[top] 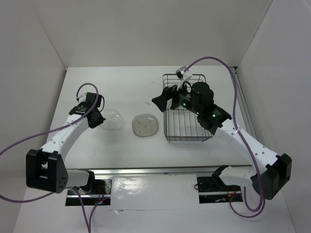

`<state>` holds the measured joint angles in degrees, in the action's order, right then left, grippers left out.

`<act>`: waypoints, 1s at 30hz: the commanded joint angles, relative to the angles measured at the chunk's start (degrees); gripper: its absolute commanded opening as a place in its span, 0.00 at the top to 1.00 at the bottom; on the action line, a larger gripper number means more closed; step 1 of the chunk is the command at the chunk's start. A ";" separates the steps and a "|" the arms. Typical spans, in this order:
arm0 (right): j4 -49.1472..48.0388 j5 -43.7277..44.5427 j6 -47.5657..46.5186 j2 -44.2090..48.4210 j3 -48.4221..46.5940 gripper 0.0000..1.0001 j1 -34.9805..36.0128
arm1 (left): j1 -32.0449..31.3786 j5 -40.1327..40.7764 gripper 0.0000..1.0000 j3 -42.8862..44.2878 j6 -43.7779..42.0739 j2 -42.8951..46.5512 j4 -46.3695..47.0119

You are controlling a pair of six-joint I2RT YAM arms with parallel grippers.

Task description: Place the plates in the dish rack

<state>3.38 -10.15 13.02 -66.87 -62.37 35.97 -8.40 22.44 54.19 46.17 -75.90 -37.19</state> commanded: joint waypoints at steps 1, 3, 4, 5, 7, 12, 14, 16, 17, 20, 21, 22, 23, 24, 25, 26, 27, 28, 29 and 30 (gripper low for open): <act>-6.18 -6.97 0.78 -2.29 -3.37 0.02 -1.25 | 0.23 -4.84 1.00 2.31 -6.51 7.40 4.40; -9.25 -11.37 0.78 -3.87 -3.37 0.00 -1.94 | 0.23 -7.74 1.00 2.85 -9.16 10.14 5.80; -10.14 -12.86 1.39 -6.23 -3.90 0.00 -1.95 | 0.23 -9.06 1.00 3.63 -10.91 11.55 6.33; -10.93 -15.66 1.40 -7.65 -4.94 0.00 -2.56 | 0.23 -12.38 1.00 4.33 -11.97 14.17 7.47; -12.33 -16.82 2.18 -12.30 -7.66 0.00 -2.57 | -0.39 -15.04 1.00 4.34 -14.08 16.82 9.06; -14.62 -19.29 4.56 -19.78 -11.81 0.04 -2.57 | -0.91 -20.14 1.00 4.34 -16.11 21.49 11.70; -16.11 -19.99 6.22 -21.54 -11.81 0.04 -2.57 | -0.91 -23.21 1.00 4.34 -16.73 22.02 12.48; -16.65 -19.99 7.02 -23.64 -12.34 0.05 -2.05 | -0.91 -24.80 1.00 2.85 -16.73 22.81 14.42; -16.65 -19.99 7.02 -24.35 -12.95 0.05 -2.04 | -0.91 -26.29 1.00 2.85 -16.73 23.42 15.03; -17.18 -19.99 7.72 -26.81 -13.48 0.10 -0.99 | -0.91 -27.88 1.00 2.06 -16.73 23.43 16.10; -17.18 -19.99 7.73 -27.60 -13.48 0.12 -0.99 | -0.91 -28.41 1.00 2.06 -16.73 23.43 16.10; -17.18 -19.99 7.73 -28.22 -14.00 0.12 -0.29 | -0.91 -29.11 1.00 1.53 -16.73 23.43 17.31; -17.87 -19.99 8.34 -29.36 -14.01 0.14 -0.28 | -0.91 -29.72 1.00 1.53 -16.73 23.43 17.33; -17.88 -19.99 8.34 -29.89 -14.01 0.16 0.41 | -0.91 -29.73 1.00 1.53 -16.73 23.43 18.02; -17.88 -19.99 8.34 -30.42 -14.79 0.25 0.42 | -0.91 -30.43 1.00 1.53 -16.73 23.43 18.03; -17.88 -19.99 8.86 -31.12 -15.32 0.31 0.42 | -0.91 -30.96 1.00 1.53 -16.21 23.43 18.03; -17.88 -19.99 8.87 -31.13 -15.33 0.36 1.03 | -0.91 -30.96 1.00 1.53 -16.20 23.43 18.03; -17.88 -19.99 8.87 -31.74 -15.85 0.45 1.04 | -0.91 -31.48 1.00 1.53 -16.20 23.43 18.55; -17.88 -19.99 9.39 -31.74 -15.85 0.63 1.04 | -0.91 -31.49 1.00 0.92 -16.20 23.43 18.56; -17.88 -19.99 9.40 -32.26 -16.38 0.70 1.65 | -0.91 -31.49 1.00 0.91 -16.20 23.43 19.08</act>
<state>-10.72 -29.52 21.54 -98.72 -74.98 36.56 -9.17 -6.61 55.77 30.17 -53.69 -22.65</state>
